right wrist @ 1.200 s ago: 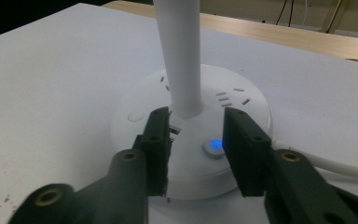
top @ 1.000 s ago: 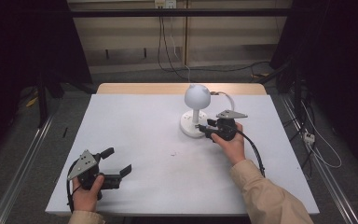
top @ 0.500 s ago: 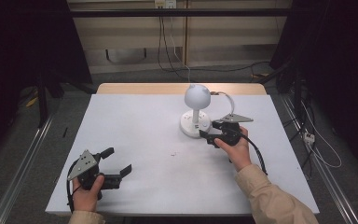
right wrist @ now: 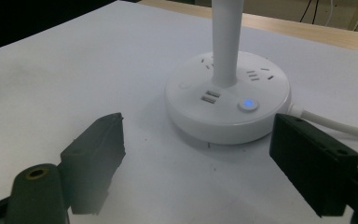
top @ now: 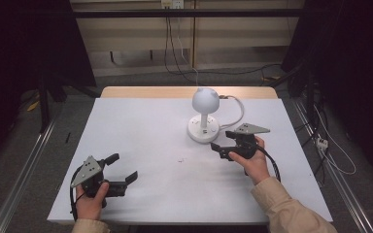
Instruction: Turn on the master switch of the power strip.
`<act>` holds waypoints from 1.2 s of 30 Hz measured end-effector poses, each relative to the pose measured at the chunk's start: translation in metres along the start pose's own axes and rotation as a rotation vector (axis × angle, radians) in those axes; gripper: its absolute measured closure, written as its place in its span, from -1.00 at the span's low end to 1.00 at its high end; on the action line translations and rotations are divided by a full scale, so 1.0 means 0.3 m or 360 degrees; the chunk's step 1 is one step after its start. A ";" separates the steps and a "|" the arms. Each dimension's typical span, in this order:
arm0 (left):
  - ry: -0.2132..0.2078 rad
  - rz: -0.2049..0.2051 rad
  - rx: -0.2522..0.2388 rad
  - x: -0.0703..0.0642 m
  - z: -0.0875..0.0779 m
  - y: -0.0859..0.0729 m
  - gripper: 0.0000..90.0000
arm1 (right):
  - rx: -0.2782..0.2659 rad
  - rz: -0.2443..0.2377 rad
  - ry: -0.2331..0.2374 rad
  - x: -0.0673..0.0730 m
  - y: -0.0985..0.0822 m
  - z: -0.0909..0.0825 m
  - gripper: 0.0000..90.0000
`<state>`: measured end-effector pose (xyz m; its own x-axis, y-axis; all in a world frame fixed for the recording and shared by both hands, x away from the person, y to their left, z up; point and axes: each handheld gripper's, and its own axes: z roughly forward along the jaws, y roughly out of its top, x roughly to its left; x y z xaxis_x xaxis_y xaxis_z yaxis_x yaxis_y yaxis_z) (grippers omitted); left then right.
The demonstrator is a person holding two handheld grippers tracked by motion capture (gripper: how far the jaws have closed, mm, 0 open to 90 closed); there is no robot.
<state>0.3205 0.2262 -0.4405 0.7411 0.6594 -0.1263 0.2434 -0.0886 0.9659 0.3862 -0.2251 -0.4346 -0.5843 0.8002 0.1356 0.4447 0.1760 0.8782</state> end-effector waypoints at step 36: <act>-0.0003 0.0009 0.0005 -0.002 0.002 0.000 -0.93 | -0.0027 0.0019 0.0037 0.007 -0.115 -0.171 -0.70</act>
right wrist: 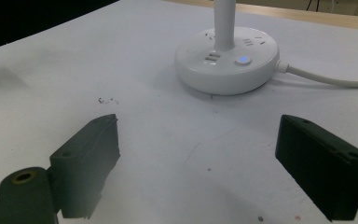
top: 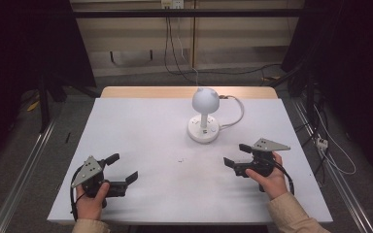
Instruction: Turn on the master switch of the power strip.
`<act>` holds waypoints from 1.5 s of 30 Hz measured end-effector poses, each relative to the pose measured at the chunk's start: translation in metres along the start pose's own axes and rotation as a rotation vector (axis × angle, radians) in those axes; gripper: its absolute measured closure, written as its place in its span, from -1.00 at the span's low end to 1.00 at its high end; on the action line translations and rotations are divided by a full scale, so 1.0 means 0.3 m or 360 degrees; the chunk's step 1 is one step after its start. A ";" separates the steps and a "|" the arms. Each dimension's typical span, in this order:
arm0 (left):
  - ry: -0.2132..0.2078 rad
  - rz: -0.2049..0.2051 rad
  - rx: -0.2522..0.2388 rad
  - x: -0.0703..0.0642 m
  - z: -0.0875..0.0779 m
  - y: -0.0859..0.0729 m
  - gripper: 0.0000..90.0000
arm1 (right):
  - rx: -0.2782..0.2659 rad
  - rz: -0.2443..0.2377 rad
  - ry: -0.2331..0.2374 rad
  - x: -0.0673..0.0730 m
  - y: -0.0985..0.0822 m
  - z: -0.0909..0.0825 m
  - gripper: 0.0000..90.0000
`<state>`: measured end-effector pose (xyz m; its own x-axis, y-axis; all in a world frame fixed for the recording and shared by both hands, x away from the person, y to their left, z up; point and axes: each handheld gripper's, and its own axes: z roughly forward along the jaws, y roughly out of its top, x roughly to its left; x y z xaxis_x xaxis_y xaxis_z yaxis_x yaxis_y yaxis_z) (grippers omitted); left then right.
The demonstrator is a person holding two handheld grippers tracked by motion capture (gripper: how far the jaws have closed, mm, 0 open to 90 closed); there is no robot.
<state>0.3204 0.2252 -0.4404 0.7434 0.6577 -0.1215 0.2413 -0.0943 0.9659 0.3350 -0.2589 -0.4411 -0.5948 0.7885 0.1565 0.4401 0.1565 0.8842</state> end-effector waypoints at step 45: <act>0.0002 0.0010 0.0012 0.000 0.000 0.001 -0.93 | -0.0008 0.0001 -0.0021 0.007 -0.092 -0.125 -0.69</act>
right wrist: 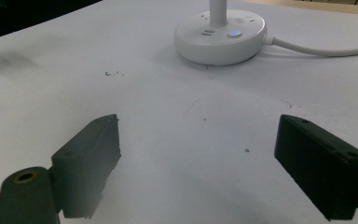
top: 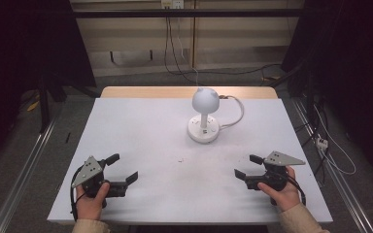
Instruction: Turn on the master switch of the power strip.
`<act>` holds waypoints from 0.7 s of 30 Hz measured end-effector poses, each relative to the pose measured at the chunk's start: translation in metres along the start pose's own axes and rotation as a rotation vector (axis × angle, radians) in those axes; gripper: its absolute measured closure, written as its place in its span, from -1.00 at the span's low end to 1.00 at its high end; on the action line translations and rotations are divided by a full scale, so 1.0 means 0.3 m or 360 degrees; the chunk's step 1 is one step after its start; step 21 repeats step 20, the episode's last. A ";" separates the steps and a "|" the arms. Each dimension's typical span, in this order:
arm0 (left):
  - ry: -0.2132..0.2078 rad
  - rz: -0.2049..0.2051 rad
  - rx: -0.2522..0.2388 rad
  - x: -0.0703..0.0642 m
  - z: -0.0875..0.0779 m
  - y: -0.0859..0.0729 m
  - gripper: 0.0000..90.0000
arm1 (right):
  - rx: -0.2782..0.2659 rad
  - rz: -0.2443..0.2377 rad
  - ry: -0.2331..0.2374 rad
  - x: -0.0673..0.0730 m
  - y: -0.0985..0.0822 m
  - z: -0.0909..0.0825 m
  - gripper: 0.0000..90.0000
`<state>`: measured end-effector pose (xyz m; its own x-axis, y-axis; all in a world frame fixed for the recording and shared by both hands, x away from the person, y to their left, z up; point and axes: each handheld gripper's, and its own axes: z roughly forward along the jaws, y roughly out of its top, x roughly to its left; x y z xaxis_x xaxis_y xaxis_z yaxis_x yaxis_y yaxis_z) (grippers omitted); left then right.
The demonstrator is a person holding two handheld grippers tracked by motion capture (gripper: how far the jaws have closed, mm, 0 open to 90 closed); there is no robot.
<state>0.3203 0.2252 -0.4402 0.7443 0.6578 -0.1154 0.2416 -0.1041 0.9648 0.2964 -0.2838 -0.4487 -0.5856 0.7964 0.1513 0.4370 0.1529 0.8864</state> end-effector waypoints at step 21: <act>0.0008 0.0000 0.0024 0.001 0.007 -0.001 -0.93 | -0.0010 0.0012 -0.0010 0.001 -0.040 -0.064 -0.71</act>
